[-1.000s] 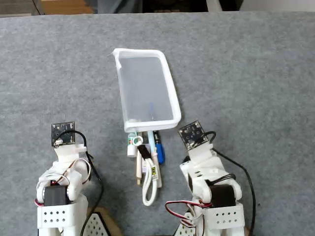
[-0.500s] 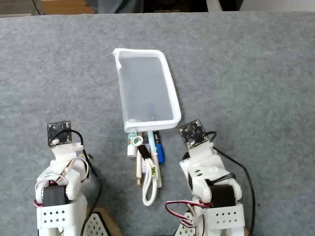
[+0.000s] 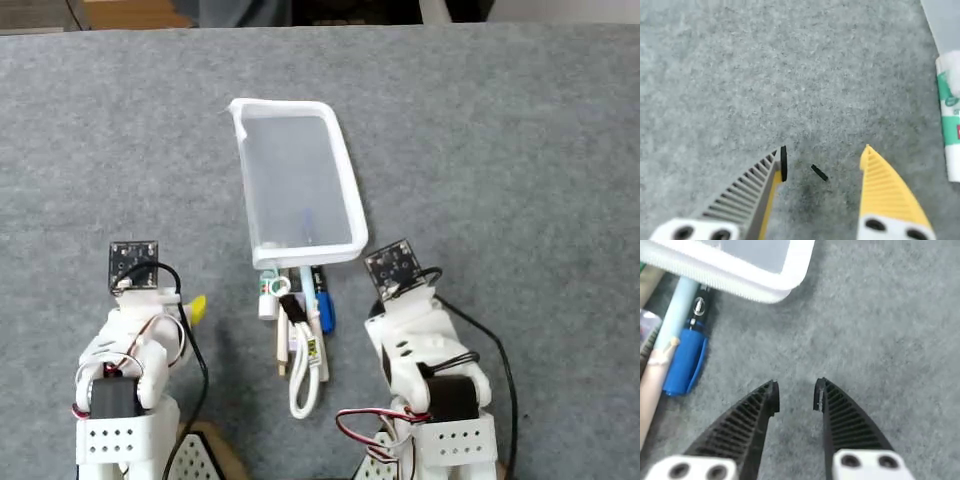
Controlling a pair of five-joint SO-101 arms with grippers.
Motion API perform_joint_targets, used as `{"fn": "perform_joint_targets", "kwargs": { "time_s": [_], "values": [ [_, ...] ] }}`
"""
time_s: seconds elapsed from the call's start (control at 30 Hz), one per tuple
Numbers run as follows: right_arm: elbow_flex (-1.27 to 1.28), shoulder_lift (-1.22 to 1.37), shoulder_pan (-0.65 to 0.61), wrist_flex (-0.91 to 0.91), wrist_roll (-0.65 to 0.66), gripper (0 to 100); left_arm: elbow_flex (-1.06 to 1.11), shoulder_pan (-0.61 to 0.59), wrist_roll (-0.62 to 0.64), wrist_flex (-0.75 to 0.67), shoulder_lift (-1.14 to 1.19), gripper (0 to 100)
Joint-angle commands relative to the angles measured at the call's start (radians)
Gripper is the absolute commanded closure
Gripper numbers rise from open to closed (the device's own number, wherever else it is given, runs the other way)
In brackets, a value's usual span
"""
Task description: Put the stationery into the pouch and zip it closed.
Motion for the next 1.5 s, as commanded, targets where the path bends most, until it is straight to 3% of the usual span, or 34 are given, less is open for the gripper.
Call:
{"fn": "perform_joint_targets", "kwargs": {
  "time_s": [0.0,0.3,0.53,0.77,0.9,1.17,1.47],
  "values": [
    [-0.082,-0.045,0.003,-0.037,-0.008,86.0,-0.028,0.002,0.057,-0.014,-0.006,74],
    [-0.143,0.002,0.003,-0.028,-0.028,86.0,-0.16,0.001,0.06,0.094,-0.003,74],
    [-0.326,0.349,-0.012,-0.037,-0.112,86.0,-0.163,0.001,0.017,0.106,0.043,74],
    [-0.673,0.863,-0.193,0.068,-0.207,86.0,-0.32,-0.061,-0.009,0.055,0.316,74],
    [-0.748,1.038,-0.308,0.104,-0.218,86.1,-0.426,-0.082,-0.009,0.063,0.502,74],
    [-0.76,1.118,-0.505,0.081,-0.218,86.1,-0.483,-0.196,-0.012,0.064,0.758,74],
    [-0.759,1.124,-0.589,-0.038,-0.219,86.2,-0.371,-0.318,-0.055,-0.012,0.758,74]
  ]
}}
